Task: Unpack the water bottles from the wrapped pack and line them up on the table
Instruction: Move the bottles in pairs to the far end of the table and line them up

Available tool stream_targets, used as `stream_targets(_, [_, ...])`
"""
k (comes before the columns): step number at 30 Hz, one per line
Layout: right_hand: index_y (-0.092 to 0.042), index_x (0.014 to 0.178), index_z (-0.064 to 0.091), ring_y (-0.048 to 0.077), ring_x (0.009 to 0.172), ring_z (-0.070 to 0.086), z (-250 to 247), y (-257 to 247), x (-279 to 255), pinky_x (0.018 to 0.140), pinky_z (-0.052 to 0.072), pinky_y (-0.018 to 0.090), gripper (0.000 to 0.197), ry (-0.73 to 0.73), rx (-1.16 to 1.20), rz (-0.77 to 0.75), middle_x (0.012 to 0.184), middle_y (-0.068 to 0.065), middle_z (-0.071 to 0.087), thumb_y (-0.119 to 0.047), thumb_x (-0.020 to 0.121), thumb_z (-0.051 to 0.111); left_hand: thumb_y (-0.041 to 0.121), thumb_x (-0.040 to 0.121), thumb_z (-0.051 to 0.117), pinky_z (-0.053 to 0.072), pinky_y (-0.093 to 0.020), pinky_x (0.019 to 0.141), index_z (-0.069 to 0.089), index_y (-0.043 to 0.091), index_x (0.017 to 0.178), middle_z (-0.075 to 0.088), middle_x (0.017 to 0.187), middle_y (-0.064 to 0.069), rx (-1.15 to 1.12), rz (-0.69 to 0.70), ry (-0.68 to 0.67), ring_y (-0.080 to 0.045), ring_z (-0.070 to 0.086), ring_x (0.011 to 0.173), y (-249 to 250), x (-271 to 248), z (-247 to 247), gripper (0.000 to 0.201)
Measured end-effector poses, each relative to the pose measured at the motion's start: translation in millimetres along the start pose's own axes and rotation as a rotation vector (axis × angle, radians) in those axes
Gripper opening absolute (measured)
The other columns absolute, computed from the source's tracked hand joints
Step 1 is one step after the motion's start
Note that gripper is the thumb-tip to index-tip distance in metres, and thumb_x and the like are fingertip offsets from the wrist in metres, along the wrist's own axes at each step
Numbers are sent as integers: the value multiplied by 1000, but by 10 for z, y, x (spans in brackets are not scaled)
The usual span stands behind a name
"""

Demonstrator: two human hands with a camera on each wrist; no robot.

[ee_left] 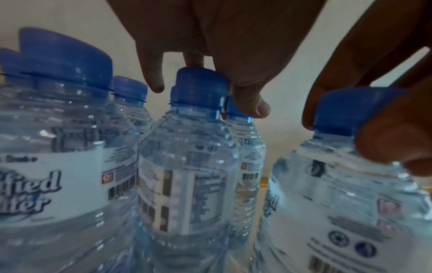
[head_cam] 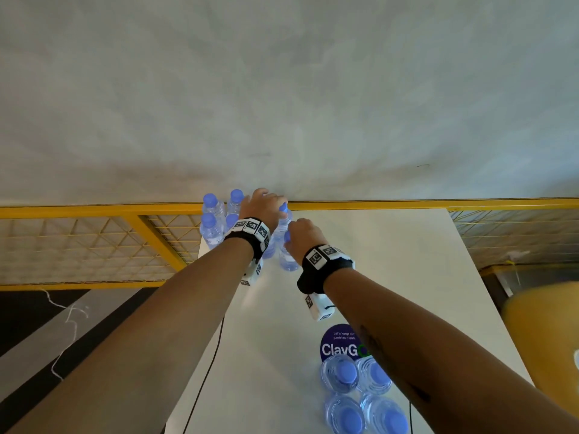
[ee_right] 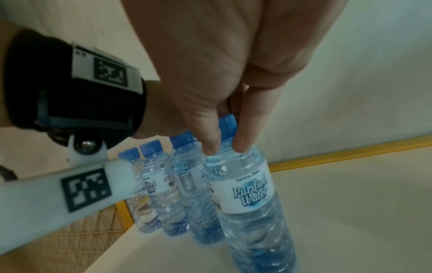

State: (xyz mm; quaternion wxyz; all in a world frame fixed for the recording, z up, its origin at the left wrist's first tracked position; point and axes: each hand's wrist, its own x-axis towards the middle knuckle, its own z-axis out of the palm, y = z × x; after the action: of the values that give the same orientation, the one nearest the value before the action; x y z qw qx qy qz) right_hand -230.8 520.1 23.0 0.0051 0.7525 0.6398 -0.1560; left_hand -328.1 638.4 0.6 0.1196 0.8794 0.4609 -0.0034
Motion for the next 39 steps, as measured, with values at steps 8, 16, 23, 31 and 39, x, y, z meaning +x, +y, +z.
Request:
stream_targets(8, [-8, 116, 57, 26, 83, 64, 3, -119, 337, 65, 47, 32, 27, 28, -18, -2, 95, 9, 60, -16, 90, 60, 27, 91, 56, 50, -38, 82, 58, 22, 79, 63, 87, 0, -10, -53, -46, -28, 60, 96, 118, 95, -146, 13])
stream_targets(16, [-9, 103, 62, 23, 80, 64, -21, -71, 464, 64, 48, 30, 12, 36, -25, 5, 91, 6, 62, -10, 94, 53, 23, 83, 53, 36, -30, 66, 55, 19, 79, 51, 69, 2, -32, -84, -73, -30, 57, 74, 116, 142, -165, 7])
stream_targets(23, [-10, 103, 61, 23, 84, 64, -27, -63, 435, 66, 47, 29, 11, 29, -5, 7, 95, 6, 64, -14, 92, 59, 35, 68, 41, 31, -27, 56, 59, 18, 78, 62, 76, -3, -105, -146, -125, -29, 64, 75, 89, 173, -136, 27])
stream_targets(31, [-6, 112, 56, 27, 104, 58, -65, 83, -4, 87, 45, 31, 35, -2, 117, 14, 112, 8, 59, -32, 89, 62, 25, 96, 57, 37, -59, 114, 39, 25, 157, 53, 152, -2, -102, -27, 29, -33, 36, 148, 166, -363, -228, 63])
stream_targets(39, [-7, 115, 67, 28, 110, 63, -238, 259, -1390, 94, 44, 30, 42, -34, 193, -57, 114, 11, 70, -34, 84, 74, 23, 97, 66, 50, -41, 103, 68, 19, 131, 71, 129, -4, -382, 206, -16, -25, 64, 118, 746, -1673, -78, 34])
